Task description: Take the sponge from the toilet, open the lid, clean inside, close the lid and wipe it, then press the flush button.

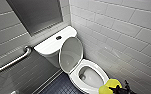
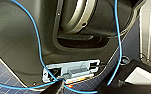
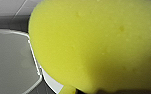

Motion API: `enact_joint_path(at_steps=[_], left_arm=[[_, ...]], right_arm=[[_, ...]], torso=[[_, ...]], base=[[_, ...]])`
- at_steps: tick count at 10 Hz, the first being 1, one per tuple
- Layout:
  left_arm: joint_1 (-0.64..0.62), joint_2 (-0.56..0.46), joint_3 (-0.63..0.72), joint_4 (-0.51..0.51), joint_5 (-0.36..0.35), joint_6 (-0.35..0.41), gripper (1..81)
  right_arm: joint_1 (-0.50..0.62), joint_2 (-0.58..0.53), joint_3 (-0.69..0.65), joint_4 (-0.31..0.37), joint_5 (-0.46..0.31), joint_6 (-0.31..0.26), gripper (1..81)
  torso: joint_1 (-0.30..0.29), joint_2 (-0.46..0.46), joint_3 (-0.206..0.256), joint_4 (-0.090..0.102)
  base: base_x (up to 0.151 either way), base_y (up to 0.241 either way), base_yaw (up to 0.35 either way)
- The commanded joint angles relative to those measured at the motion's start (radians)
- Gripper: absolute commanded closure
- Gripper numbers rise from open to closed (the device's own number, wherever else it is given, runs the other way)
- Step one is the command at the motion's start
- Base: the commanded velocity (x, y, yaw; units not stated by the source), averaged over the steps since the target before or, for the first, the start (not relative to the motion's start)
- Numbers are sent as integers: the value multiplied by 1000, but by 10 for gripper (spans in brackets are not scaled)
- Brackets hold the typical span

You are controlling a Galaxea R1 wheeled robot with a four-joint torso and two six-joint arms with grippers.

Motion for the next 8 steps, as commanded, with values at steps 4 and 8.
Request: enact_joint_path(at_steps=[4,8], left_arm=[[40,-2,10,14,81,9,10],[40,-5,6,9,81,8,10]], right_arm=[[327,130,-72,-65,-220,4,811],[466,422,-429,-75,-377,1,811]], torso=[[0,0,0,0],[0,0,0,0]], base=[[0,0,0],[0,0,0]])
